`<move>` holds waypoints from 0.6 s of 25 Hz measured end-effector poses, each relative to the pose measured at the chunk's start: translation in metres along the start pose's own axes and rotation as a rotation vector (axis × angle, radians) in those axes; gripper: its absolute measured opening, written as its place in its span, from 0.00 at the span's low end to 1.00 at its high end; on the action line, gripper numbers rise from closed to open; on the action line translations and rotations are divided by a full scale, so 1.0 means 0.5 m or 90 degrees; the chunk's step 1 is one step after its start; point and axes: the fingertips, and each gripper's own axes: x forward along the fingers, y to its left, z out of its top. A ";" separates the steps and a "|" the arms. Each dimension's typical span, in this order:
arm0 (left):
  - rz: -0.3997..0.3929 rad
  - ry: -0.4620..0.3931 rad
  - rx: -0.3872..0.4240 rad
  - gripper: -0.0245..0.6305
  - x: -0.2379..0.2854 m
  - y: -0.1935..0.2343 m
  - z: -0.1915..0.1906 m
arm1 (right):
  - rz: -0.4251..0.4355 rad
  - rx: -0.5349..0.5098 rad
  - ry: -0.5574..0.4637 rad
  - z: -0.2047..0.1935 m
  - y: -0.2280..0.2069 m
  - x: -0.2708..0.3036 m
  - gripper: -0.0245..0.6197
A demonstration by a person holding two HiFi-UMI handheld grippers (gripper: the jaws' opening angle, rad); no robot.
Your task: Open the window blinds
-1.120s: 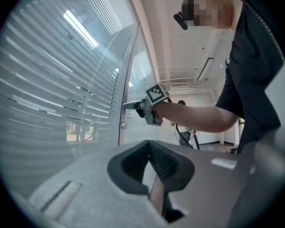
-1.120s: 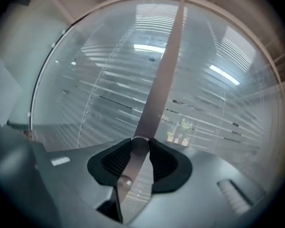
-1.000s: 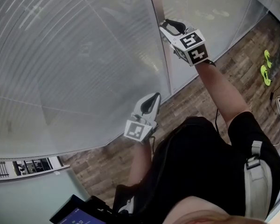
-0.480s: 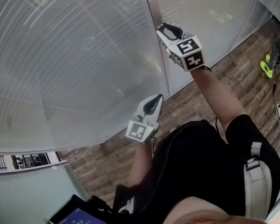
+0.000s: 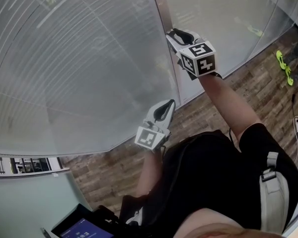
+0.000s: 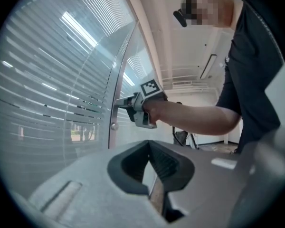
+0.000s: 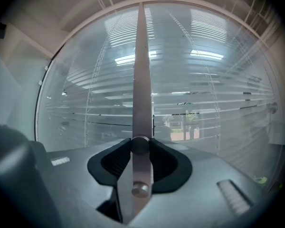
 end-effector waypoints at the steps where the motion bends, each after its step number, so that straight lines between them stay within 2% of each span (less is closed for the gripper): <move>1: 0.001 0.000 0.001 0.04 0.003 -0.001 0.002 | 0.002 -0.002 0.001 0.000 0.001 0.002 0.24; 11: 0.020 -0.007 0.000 0.04 0.017 -0.029 -0.017 | 0.019 -0.008 -0.016 0.000 0.005 -0.007 0.24; 15: 0.026 -0.005 -0.001 0.04 0.023 -0.026 -0.017 | 0.030 0.031 -0.015 0.000 0.005 -0.001 0.24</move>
